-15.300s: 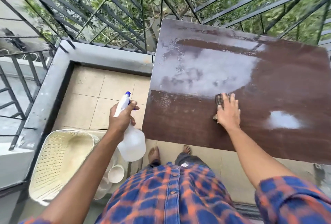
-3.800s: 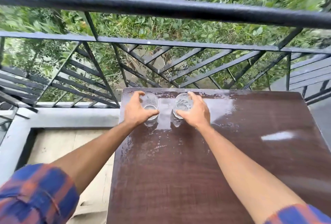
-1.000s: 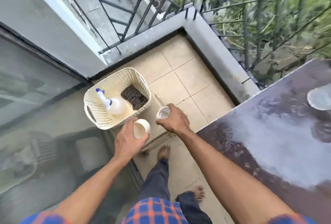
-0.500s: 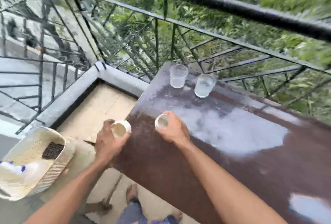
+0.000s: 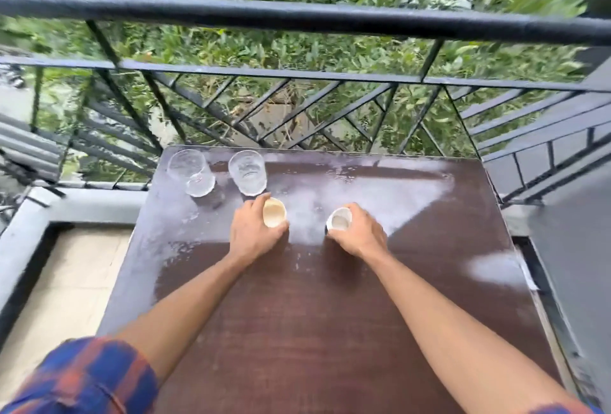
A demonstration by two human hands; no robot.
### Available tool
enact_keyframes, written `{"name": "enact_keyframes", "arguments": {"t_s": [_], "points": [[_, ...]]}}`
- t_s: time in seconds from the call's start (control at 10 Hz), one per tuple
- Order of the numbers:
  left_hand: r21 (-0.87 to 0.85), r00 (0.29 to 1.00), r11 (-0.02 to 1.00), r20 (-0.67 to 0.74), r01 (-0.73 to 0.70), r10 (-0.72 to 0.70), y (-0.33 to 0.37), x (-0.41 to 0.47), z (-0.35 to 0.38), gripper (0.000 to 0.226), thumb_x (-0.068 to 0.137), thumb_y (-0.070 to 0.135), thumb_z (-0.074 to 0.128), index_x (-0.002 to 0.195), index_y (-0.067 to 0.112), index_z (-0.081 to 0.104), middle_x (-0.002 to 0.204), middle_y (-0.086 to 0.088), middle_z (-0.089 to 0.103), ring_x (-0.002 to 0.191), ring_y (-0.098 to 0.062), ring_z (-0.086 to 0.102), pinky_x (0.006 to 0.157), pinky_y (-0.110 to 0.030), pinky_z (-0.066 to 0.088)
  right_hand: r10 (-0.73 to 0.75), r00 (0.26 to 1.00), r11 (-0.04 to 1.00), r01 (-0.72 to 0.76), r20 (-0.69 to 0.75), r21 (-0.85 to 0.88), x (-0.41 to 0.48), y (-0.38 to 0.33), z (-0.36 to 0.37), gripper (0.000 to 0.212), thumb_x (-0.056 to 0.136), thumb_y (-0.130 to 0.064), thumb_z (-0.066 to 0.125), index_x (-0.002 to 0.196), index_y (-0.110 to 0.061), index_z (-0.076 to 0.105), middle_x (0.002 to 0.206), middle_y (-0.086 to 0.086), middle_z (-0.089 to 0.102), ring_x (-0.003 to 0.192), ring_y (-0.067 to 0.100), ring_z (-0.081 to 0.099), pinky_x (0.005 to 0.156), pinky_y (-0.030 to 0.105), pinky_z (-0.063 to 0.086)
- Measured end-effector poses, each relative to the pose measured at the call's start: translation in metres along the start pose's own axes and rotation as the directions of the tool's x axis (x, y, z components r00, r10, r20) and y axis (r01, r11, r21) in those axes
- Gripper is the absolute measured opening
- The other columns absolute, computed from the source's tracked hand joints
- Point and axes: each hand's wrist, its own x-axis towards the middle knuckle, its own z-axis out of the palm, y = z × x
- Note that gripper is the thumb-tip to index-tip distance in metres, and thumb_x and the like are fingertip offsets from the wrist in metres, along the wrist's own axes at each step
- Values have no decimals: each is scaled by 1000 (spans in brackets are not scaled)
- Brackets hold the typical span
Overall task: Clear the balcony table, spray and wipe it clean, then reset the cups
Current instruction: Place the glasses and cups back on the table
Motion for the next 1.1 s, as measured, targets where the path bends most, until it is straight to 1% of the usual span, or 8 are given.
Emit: {"name": "enact_keyframes", "arguments": {"t_s": [0.2, 0.3, 0.4, 0.5, 0.6, 0.8, 1.0, 1.1], "points": [[57, 994, 998, 110, -35, 28, 43, 73, 31, 91, 64, 63, 56, 146, 24, 50, 130, -17, 61, 122, -40, 55, 104, -45, 46, 70, 995, 998, -70, -65, -4, 59, 2, -29, 71, 63, -56, 70, 128, -34, 51, 127, 2, 64, 117, 32, 61, 93, 37, 49], [69, 990, 997, 136, -40, 30, 61, 97, 38, 84, 72, 53, 68, 148, 24, 49, 132, -20, 60, 125, -41, 53, 105, -44, 43, 96, 991, 995, -96, -88, 3, 84, -2, -39, 63, 69, -53, 71, 125, -31, 52, 128, 3, 62, 120, 33, 59, 93, 36, 47], [81, 987, 995, 152, -62, 50, 66, 116, 45, 86, 70, 54, 67, 149, 26, 48, 133, -19, 60, 126, -40, 53, 104, -45, 44, 86, 991, 996, -87, -100, -5, 105, -9, -45, 67, 69, -53, 69, 131, -35, 50, 131, 3, 62, 122, 32, 58, 98, 36, 48], [105, 985, 992, 169, -63, 44, 65, 126, 52, 90, 63, 58, 59, 147, 27, 48, 132, -16, 59, 125, -40, 52, 102, -48, 47, 73, 993, 997, -75, -93, -21, 120, -17, -46, 62, 67, -52, 69, 125, -37, 51, 123, 2, 66, 115, 32, 61, 89, 34, 48], [126, 983, 988, 176, -84, 61, 62, 129, 56, 87, 69, 59, 61, 148, 27, 47, 134, -15, 58, 124, -41, 51, 103, -50, 46, 72, 995, 996, -75, -72, -44, 129, -23, -43, 62, 64, -54, 69, 121, -37, 52, 119, 1, 67, 113, 31, 62, 83, 33, 44], [178, 981, 976, 168, -123, 93, 54, 131, 61, 83, 81, 58, 68, 153, 27, 40, 140, -13, 52, 124, -40, 48, 102, -50, 45, 65, 998, 996, -65, -8, -68, 138, -29, -41, 81, 63, -54, 72, 138, -41, 45, 131, 3, 61, 119, 32, 58, 88, 38, 45], [155, 982, 980, 158, -124, 100, 60, 125, 55, 101, 74, 63, 76, 157, 30, 29, 148, -12, 48, 134, -35, 42, 105, -53, 44, 43, 999, 996, -44, -4, -76, 130, -25, -46, 104, 68, -61, 74, 154, -50, 16, 149, 2, 45, 131, 34, 52, 104, 47, 43], [91, 988, 984, 55, -151, 146, 59, 113, 46, 96, 71, 63, 75, 152, 26, 39, 145, -11, 49, 132, -33, 44, 103, -52, 44, 1, 994, 997, -9, -110, -71, 115, -20, -52, 87, 77, -60, 70, 152, -44, 28, 143, 1, 47, 126, 32, 54, 101, 44, 43]]}}
